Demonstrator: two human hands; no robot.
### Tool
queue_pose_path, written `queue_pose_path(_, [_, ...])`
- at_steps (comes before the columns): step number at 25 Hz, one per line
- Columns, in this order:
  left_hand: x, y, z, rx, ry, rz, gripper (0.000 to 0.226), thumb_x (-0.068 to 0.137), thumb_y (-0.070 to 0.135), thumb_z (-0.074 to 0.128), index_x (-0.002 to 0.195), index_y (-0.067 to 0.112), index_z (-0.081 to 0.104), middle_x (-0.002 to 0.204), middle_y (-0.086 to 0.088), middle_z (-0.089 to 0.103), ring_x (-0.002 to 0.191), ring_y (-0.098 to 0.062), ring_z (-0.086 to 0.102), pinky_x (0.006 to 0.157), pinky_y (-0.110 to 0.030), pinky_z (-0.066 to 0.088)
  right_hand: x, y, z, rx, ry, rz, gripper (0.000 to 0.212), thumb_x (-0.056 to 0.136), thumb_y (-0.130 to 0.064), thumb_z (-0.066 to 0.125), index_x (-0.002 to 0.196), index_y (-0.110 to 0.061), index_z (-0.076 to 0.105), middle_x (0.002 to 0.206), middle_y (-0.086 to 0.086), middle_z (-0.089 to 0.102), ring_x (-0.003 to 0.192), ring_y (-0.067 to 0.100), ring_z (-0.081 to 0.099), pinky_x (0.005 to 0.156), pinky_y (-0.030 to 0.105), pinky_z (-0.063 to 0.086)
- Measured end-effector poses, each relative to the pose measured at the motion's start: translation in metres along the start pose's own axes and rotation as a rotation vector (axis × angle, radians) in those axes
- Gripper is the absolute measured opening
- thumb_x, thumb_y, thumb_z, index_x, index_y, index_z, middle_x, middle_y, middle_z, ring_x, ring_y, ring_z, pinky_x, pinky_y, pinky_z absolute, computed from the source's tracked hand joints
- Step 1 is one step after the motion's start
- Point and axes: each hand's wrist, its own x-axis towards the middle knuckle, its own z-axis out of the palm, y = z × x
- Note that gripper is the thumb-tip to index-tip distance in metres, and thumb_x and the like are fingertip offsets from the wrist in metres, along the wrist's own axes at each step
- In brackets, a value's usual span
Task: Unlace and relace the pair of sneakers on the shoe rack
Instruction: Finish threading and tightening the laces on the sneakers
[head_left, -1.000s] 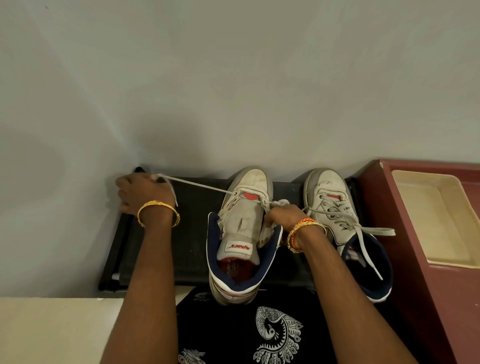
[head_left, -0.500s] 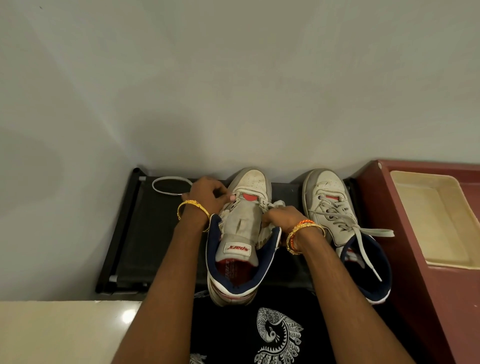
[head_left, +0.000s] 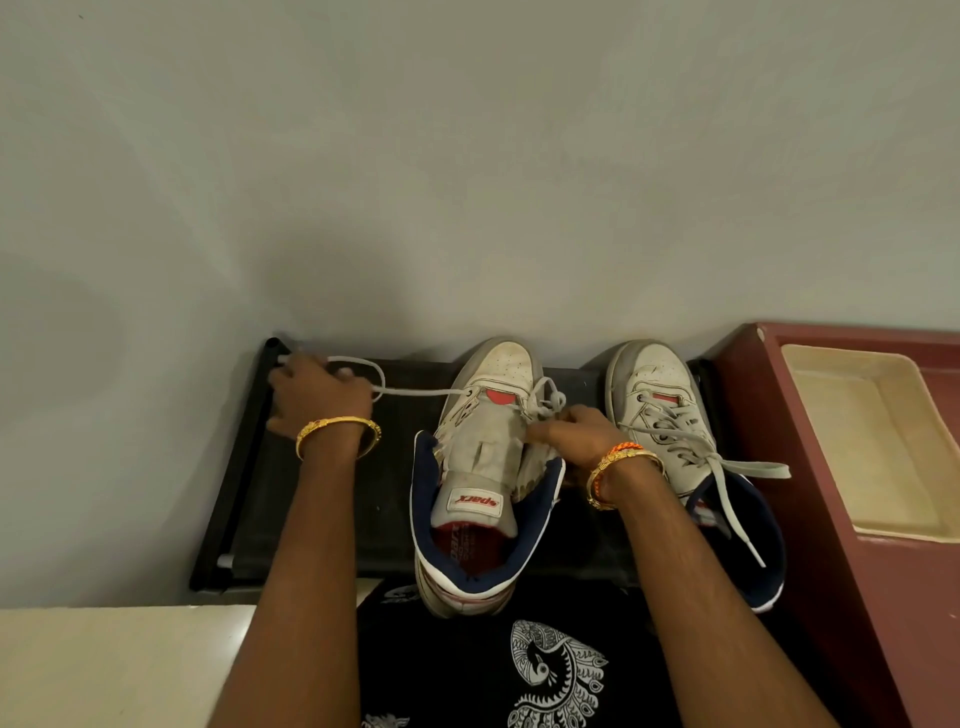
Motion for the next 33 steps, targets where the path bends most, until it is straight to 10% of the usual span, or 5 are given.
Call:
queue_pose_path(6, [-0.017,0.015,0.03,0.029,-0.641,0.462,0.031,0.086,0.023,0.066,0.117,0.02,0.062,0.115,-0.003,0.065,0.113,-0.024,0.056,0.102,-0.049,0.04,0.021,0.009,-0.014,-0.138,0.21,-0.458,0.048,0.085,0.0,0.059,0.13,-0.016,0.049,0.118,0.001,0.05,0.1,0.014,0.051,0.081,0.022,0.045])
queue_pose_path(11, [-0.017,0.017,0.032,0.036,-0.64,0.444,0.022,0.085,0.018,0.067,0.104,0.007,0.067,0.103,-0.01,0.067,0.091,-0.016,0.057,0.086,-0.028,0.044,0.021,0.007,-0.009,-0.439,0.178,-0.497,0.007,0.082,-0.009,0.064,0.089,-0.008,0.064,0.069,-0.003,0.053,0.064,0.012,0.05,0.063,0.021,0.042])
queue_pose_path(18, [-0.019,0.017,0.028,0.032,-0.642,0.436,0.021,0.088,0.019,0.063,0.104,0.007,0.067,0.105,-0.01,0.067,0.091,-0.016,0.056,0.083,-0.026,0.041,0.003,-0.007,-0.055,-0.218,1.057,-0.384,0.033,0.078,-0.004,0.055,0.11,-0.007,0.059,0.125,0.018,0.046,0.111,0.036,0.047,0.092,0.039,0.037])
queue_pose_path(24, [-0.02,0.019,0.03,0.017,-0.646,0.411,0.019,0.089,0.025,0.062,0.098,0.007,0.063,0.099,-0.008,0.064,0.088,-0.017,0.054,0.081,-0.028,0.043,0.01,-0.001,-0.01,-0.583,0.219,-0.508,0.026,0.085,-0.019,0.059,0.11,-0.016,0.064,0.102,0.001,0.065,0.105,0.025,0.058,0.1,0.045,0.042])
queue_pose_path(33, [-0.016,0.017,0.032,-0.067,-0.636,0.229,0.014,0.095,0.018,0.05,0.083,0.012,0.052,0.103,-0.014,0.065,0.096,-0.027,0.062,0.091,-0.04,0.049,0.031,0.009,-0.003,-0.578,0.169,-0.5,0.009,0.085,-0.017,0.064,0.083,-0.01,0.061,0.078,0.002,0.056,0.076,0.013,0.05,0.066,0.021,0.04])
